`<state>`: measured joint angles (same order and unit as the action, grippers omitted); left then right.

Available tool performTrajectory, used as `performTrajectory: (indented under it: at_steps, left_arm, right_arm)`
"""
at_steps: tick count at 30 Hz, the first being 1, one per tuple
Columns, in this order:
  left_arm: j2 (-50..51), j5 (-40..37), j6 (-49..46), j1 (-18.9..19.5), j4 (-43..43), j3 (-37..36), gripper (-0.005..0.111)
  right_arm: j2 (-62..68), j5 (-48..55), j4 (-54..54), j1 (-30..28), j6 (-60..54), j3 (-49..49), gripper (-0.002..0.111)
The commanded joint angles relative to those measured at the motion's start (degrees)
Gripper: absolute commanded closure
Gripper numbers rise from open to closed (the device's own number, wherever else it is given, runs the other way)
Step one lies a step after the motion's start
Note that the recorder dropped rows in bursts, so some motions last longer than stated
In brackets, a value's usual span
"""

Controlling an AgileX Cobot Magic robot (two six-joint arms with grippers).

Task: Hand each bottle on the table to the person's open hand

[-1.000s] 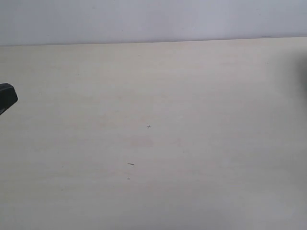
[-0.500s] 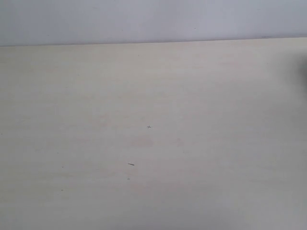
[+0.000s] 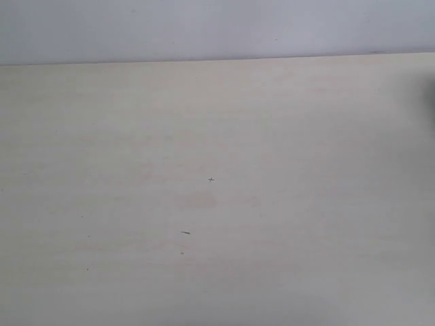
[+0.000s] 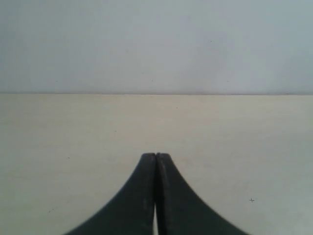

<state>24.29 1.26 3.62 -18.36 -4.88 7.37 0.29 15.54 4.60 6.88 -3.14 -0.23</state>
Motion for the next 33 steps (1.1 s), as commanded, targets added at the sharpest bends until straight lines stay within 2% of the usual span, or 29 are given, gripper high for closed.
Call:
performTrajectory:
  at_steps: [1, 5, 7, 9, 11, 14, 24, 27, 33]
  left_arm:
    - [-0.73, 0.05, 4.20, 2.57, 3.43, -5.39, 0.107]
    - [-5.15, -1.26, 4.20, 8.99, 4.88, -6.43, 0.107]
    - [-8.59, -5.23, 5.59, 13.37, 4.88, -6.43, 0.107]
    - [-12.21, -8.50, 9.48, 17.47, 9.14, -6.65, 0.107]
    - [-14.34, -10.80, 11.79, 19.44, 10.81, -7.05, 0.107]
    - [-16.65, -11.57, 12.16, 20.46, 11.30, -7.37, 0.107]
    - [-20.20, -11.86, 11.39, 20.46, 12.37, -7.37, 0.107]
    - [-21.90, -12.10, 11.39, 20.46, 15.27, -7.37, 0.107]
    - [-24.29, -14.20, 12.18, 20.46, 14.56, -7.37, 0.107]
  right_arm:
    - [-0.29, -0.28, -0.33, -0.26, 0.25, 0.23, 0.108]
    - [-0.29, -0.28, -0.33, -0.26, 0.25, 0.23, 0.108]
    - [-0.29, -0.28, -0.33, -0.26, 0.25, 0.23, 0.108]
    - [-0.29, -0.28, -0.33, -0.26, 0.25, 0.23, 0.108]
    - [-0.29, -0.28, -0.33, -0.26, 0.25, 0.23, 0.108]
    - [-0.29, -0.28, -0.33, -0.26, 0.25, 0.23, 0.108]
    - [-0.29, -0.28, -0.33, -0.26, 0.25, 0.23, 0.108]
    - [-0.29, -0.28, -0.33, -0.26, 0.25, 0.23, 0.108]
    - [-0.29, -0.28, -0.33, -0.26, 0.25, 0.23, 0.108]
